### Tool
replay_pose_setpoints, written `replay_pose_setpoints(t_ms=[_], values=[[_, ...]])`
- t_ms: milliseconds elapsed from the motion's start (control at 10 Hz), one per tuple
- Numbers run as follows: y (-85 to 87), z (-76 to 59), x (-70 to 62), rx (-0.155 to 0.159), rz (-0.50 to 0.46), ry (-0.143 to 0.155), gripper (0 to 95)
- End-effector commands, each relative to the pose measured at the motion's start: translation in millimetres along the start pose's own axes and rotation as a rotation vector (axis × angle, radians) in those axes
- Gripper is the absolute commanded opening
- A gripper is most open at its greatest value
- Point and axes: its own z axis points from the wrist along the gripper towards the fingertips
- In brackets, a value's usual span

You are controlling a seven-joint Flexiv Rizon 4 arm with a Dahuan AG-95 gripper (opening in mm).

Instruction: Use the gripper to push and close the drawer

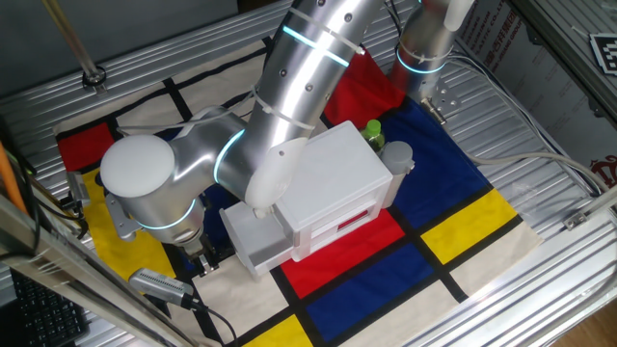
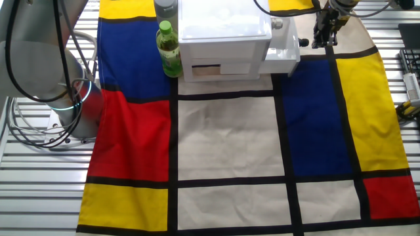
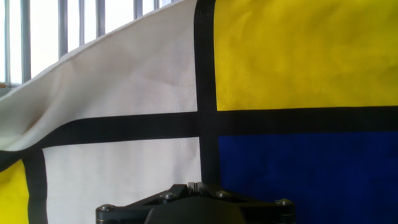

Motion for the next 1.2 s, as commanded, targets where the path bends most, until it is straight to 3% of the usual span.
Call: replay_pose_setpoints(t_ms=[100, 1200], values=[[0.2, 0.2, -0.4, -0.002, -0.001, 0.001, 0.0], [0.3, 0.1, -0.4, -0.002, -0.014, 0.004, 0.0]])
